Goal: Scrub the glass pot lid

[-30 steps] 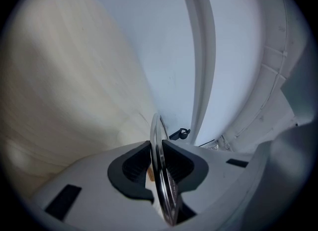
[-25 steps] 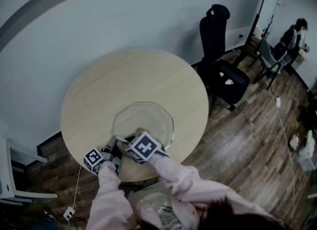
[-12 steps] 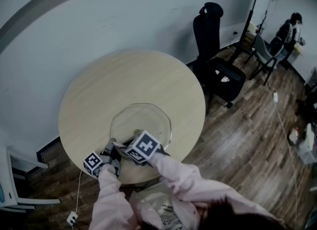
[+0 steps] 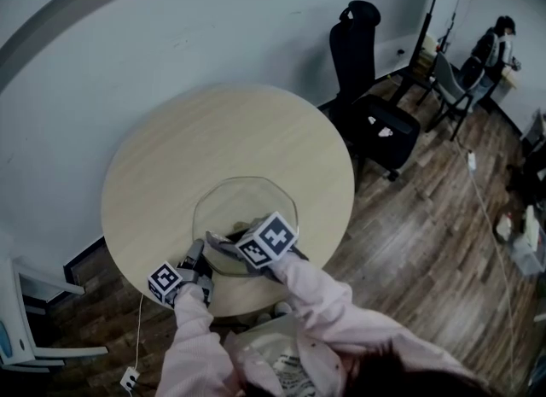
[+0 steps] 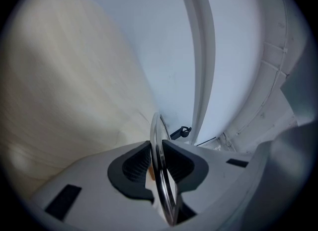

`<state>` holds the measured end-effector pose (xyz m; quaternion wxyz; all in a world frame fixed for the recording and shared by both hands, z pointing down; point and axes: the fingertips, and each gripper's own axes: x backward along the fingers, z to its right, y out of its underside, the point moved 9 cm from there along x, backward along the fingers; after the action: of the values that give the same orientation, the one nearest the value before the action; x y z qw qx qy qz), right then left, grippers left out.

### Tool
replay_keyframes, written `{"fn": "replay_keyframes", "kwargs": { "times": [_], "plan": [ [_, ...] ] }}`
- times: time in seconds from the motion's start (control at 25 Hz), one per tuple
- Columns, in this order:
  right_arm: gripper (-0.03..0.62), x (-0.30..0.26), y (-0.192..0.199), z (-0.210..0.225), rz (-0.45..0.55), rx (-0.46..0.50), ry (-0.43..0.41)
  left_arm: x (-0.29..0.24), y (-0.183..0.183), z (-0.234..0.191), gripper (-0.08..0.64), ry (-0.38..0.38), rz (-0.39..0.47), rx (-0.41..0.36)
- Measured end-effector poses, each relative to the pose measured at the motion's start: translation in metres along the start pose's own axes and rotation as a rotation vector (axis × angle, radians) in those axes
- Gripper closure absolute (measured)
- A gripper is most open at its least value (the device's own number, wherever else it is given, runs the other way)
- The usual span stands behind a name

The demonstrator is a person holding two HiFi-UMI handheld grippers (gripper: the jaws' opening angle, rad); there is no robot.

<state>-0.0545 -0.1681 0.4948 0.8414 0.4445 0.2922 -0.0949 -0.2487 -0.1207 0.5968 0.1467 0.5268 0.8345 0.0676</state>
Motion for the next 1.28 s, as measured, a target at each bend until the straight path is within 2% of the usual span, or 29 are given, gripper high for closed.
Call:
{"fn": "replay_keyframes", "kwargs": {
  "times": [0.12,0.44,0.68,0.92,1.08,1.28],
  "plan": [
    [0.505,0.012,-0.001,0.015,0.024,-0.027,0.057,-0.001,-0.003,-0.001,0.491,0.000,-0.010,-0.012],
    [0.505,0.043,0.000,0.044,0.035,-0.027,0.185,-0.001,-0.004,0.000,0.491,-0.007,-0.028,-0.021],
    [0.503,0.060,-0.003,0.060,0.010,0.051,0.301,-0.003,-0.004,0.000,0.491,-0.004,-0.032,-0.024],
    [0.505,0.073,-0.014,0.072,-0.078,0.169,0.445,-0.002,-0.004,0.000,0.491,-0.003,-0.040,-0.023],
    [0.503,0.072,-0.016,0.067,-0.157,0.238,0.463,-0.004,-0.005,0.002,0.491,0.010,-0.043,-0.027],
    [0.503,0.064,-0.010,0.065,-0.206,0.250,0.466,-0.003,-0.005,-0.001,0.491,0.001,-0.042,-0.016]
  ]
}}
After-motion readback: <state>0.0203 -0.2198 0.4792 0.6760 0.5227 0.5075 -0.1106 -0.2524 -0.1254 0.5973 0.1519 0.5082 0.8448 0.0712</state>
